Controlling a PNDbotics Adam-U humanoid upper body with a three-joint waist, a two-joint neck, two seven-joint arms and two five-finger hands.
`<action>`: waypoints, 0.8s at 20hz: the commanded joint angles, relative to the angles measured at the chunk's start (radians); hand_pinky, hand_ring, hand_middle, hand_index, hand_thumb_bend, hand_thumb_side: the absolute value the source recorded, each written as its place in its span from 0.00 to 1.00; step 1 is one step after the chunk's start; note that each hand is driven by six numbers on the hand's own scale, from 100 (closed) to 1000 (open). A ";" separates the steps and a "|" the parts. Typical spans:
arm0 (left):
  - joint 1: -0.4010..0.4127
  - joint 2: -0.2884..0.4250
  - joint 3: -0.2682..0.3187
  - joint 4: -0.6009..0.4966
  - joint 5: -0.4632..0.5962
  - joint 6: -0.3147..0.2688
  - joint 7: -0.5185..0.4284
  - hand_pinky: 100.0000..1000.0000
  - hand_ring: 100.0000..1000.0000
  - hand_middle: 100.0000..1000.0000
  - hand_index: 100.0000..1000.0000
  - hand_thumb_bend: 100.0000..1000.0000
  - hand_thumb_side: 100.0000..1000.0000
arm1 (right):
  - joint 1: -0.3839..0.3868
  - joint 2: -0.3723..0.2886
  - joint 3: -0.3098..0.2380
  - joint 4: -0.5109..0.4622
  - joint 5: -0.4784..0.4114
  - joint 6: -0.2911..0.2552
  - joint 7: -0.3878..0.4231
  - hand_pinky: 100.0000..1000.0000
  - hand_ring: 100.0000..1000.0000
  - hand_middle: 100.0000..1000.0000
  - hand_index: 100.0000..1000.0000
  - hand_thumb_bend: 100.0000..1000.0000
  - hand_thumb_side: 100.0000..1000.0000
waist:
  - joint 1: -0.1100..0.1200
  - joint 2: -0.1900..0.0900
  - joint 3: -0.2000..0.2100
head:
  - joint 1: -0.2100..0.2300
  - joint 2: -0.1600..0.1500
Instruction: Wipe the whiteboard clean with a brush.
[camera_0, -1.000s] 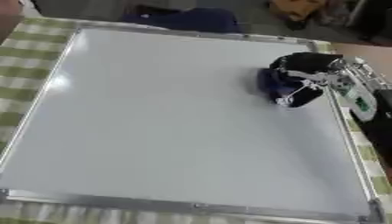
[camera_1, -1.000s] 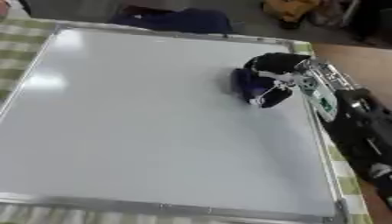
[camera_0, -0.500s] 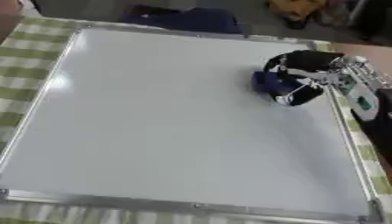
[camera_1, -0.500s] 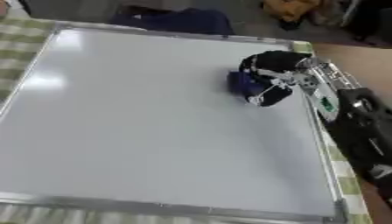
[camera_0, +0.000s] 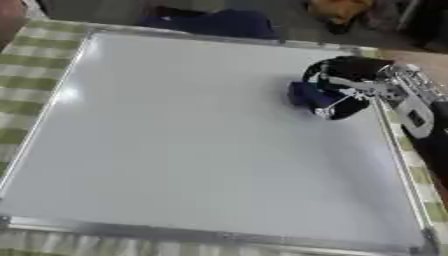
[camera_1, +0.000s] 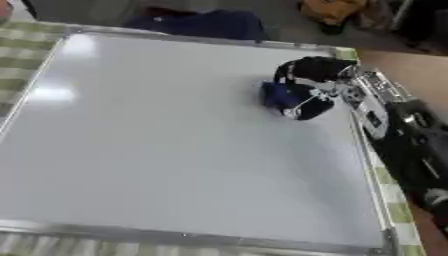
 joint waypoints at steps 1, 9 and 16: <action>-0.011 0.014 -0.002 -0.019 0.001 0.000 -0.005 0.49 0.49 0.49 0.33 0.04 1.00 | -0.014 -0.037 -0.007 -0.016 0.009 0.004 -0.007 0.79 0.85 0.73 0.02 0.06 0.36 | 0.005 -0.024 0.000 | 0.003 -0.012; -0.011 0.014 -0.004 -0.019 0.003 0.003 -0.008 0.49 0.49 0.49 0.33 0.03 1.00 | -0.015 -0.035 -0.005 -0.015 0.013 0.000 -0.007 0.78 0.82 0.67 0.02 0.15 0.37 | 0.006 -0.022 0.003 | 0.002 -0.016; -0.012 0.014 -0.006 -0.019 0.001 0.006 -0.014 0.49 0.49 0.49 0.33 0.03 1.00 | -0.015 -0.036 -0.003 -0.015 0.016 0.001 -0.017 0.78 0.81 0.63 0.02 0.11 0.35 | 0.006 -0.021 0.002 | 0.003 -0.014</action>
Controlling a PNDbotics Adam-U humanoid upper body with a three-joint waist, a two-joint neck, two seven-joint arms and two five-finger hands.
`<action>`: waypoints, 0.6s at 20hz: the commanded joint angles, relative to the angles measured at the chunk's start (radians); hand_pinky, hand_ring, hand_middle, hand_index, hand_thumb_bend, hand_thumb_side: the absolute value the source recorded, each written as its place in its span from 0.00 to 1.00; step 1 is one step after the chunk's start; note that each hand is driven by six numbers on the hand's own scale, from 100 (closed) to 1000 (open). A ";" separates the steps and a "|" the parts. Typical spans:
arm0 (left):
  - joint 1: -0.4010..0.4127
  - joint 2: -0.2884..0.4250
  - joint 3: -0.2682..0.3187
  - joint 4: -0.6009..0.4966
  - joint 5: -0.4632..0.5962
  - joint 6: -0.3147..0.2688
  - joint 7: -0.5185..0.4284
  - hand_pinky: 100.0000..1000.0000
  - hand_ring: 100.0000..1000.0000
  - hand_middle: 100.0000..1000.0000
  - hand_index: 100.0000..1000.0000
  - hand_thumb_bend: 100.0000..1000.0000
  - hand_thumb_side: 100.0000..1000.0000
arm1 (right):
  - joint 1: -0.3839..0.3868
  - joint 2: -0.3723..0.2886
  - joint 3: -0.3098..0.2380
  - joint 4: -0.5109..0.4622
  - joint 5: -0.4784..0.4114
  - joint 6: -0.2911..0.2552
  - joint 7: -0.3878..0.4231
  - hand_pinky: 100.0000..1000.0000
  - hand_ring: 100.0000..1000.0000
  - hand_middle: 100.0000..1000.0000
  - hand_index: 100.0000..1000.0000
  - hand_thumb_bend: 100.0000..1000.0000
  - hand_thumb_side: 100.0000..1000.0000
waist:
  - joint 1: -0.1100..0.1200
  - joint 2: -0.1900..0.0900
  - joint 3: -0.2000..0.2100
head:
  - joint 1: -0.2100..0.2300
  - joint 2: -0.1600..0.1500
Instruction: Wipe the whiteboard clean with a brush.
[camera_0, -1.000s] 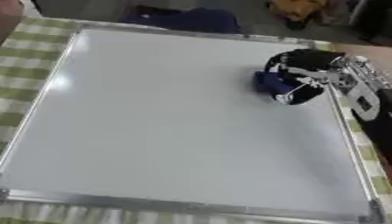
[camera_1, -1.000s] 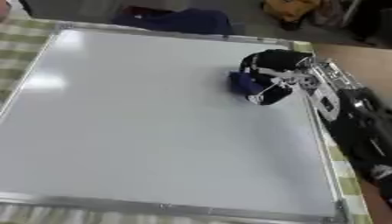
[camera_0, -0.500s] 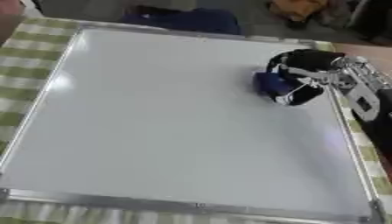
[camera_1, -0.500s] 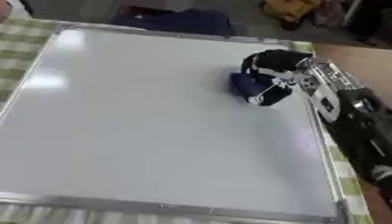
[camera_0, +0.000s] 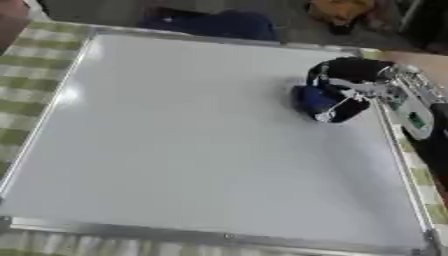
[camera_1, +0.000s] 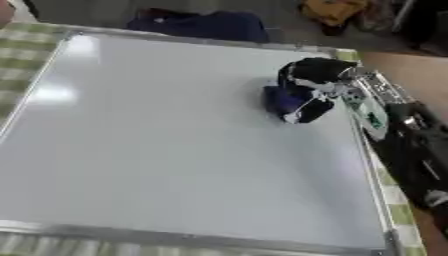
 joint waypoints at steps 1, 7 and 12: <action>-0.012 0.014 0.000 -0.019 0.001 0.001 -0.006 0.49 0.49 0.49 0.33 0.03 1.00 | -0.015 -0.035 -0.004 -0.014 0.012 0.000 -0.009 0.77 0.80 0.61 0.02 0.10 0.35 | 0.006 -0.021 0.000 | 0.003 -0.010; -0.011 0.013 0.000 -0.019 0.001 0.001 -0.008 0.49 0.49 0.49 0.33 0.03 1.00 | -0.015 -0.034 -0.003 -0.010 0.013 -0.001 -0.014 0.76 0.78 0.51 0.03 0.02 0.31 | 0.006 -0.020 0.001 | 0.003 -0.010; -0.012 0.014 -0.001 -0.019 0.001 0.002 -0.010 0.49 0.49 0.49 0.33 0.03 1.00 | -0.017 -0.034 -0.002 -0.008 0.013 -0.004 -0.012 0.75 0.77 0.45 0.05 0.00 0.28 | 0.006 -0.019 0.001 | 0.003 -0.010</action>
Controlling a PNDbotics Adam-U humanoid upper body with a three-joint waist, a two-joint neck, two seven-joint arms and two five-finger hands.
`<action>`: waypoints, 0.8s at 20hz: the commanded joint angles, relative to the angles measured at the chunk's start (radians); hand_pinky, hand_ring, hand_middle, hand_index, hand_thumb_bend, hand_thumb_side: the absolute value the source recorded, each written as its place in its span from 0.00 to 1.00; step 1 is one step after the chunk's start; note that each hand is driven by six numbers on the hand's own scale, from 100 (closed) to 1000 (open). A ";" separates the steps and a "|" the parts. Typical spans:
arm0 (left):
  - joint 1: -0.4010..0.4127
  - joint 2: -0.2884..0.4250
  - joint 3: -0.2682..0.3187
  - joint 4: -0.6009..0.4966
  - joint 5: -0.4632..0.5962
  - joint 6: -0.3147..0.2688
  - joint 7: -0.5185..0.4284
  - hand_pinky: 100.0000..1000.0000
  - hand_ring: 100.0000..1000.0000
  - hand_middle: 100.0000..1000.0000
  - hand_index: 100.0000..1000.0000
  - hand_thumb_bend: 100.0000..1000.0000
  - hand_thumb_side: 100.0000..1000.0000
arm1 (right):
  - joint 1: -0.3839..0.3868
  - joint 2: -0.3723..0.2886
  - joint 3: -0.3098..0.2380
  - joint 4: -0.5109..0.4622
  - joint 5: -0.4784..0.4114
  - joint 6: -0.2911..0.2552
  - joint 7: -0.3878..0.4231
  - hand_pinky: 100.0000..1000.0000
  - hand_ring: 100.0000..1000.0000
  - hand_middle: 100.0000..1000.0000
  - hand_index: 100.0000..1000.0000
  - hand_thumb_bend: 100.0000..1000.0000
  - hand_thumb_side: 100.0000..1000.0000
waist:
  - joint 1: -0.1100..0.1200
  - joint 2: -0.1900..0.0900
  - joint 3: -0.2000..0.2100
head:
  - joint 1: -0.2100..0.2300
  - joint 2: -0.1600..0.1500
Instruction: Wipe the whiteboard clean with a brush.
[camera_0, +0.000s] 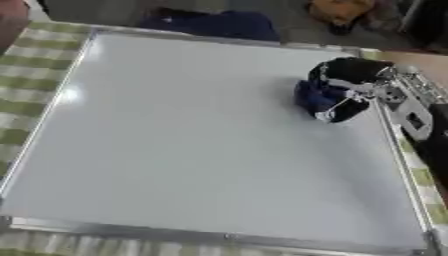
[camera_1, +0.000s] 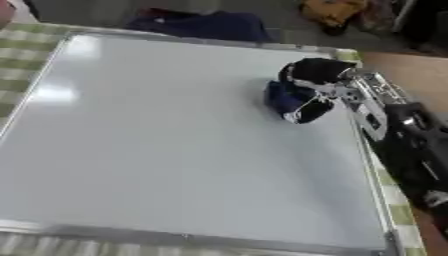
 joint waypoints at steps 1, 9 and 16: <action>-0.012 0.013 -0.001 -0.019 0.001 -0.001 -0.006 0.49 0.49 0.49 0.33 0.03 1.00 | -0.016 -0.033 -0.007 -0.008 0.007 -0.002 -0.002 0.75 0.77 0.45 0.06 0.00 0.27 | 0.005 -0.019 0.001 | 0.002 -0.010; -0.014 0.012 -0.001 -0.019 0.001 -0.002 -0.008 0.49 0.49 0.49 0.33 0.03 1.00 | -0.019 -0.033 -0.009 0.003 0.016 -0.008 0.004 0.75 0.77 0.41 0.24 0.00 0.25 | 0.005 -0.013 0.002 | 0.002 -0.013; -0.017 0.012 -0.002 -0.019 0.001 -0.002 -0.011 0.49 0.49 0.49 0.33 0.03 1.00 | -0.022 -0.034 -0.010 0.010 0.023 -0.016 0.013 0.75 0.77 0.41 0.34 0.00 0.23 | 0.004 -0.010 0.003 | 0.002 -0.016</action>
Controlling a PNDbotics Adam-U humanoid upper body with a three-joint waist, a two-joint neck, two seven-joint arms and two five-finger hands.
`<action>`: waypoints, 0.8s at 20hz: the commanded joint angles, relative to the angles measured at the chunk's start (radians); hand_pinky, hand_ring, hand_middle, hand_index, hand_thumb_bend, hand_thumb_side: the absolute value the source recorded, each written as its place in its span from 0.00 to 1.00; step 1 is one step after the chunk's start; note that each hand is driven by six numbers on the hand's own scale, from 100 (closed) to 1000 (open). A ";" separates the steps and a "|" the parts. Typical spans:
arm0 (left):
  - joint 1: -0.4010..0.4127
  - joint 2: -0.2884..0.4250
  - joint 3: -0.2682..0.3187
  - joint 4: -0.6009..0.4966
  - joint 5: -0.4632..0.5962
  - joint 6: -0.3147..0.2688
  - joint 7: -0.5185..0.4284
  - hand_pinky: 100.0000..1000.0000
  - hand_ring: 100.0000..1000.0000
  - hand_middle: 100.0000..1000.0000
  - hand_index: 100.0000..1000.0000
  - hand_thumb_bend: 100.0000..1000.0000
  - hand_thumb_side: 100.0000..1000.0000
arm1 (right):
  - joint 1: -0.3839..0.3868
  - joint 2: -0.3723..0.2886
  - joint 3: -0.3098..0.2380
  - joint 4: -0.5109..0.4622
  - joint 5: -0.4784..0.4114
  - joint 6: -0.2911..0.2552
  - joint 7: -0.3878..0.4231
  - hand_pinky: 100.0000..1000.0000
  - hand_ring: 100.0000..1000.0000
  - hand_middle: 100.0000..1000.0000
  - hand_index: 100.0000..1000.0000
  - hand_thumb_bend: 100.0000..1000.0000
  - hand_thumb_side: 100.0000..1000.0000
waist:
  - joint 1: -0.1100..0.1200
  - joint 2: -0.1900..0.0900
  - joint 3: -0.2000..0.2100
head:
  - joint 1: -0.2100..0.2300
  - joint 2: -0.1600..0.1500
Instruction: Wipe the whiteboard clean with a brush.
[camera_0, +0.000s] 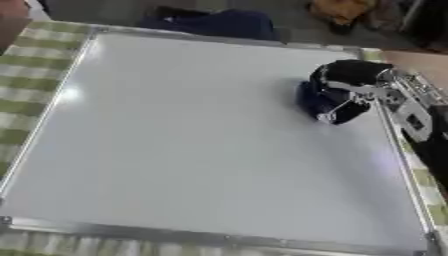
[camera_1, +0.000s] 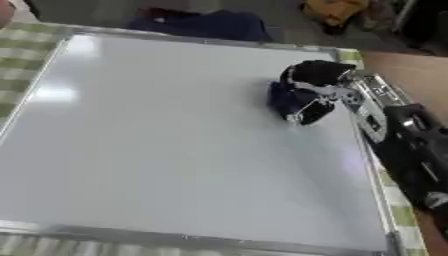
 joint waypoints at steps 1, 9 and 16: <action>-0.010 0.012 -0.002 -0.019 0.001 -0.001 -0.004 0.49 0.49 0.49 0.33 0.03 1.00 | -0.020 -0.034 -0.011 0.000 0.011 -0.007 0.005 0.75 0.77 0.41 0.35 0.00 0.23 | 0.004 -0.016 0.002 | 0.001 -0.013; -0.012 0.012 -0.003 -0.019 0.000 0.000 -0.007 0.49 0.49 0.49 0.33 0.03 1.00 | -0.027 -0.036 -0.016 0.016 0.021 -0.011 0.010 0.75 0.78 0.42 0.43 0.00 0.10 | 0.001 -0.009 0.004 | 0.001 -0.016; -0.012 0.012 -0.002 -0.019 -0.002 0.001 -0.008 0.49 0.49 0.49 0.33 0.03 1.00 | -0.030 -0.046 -0.028 0.029 0.022 0.002 0.005 0.74 0.77 0.41 0.43 0.00 0.06 | 0.000 -0.008 0.006 | 0.003 -0.017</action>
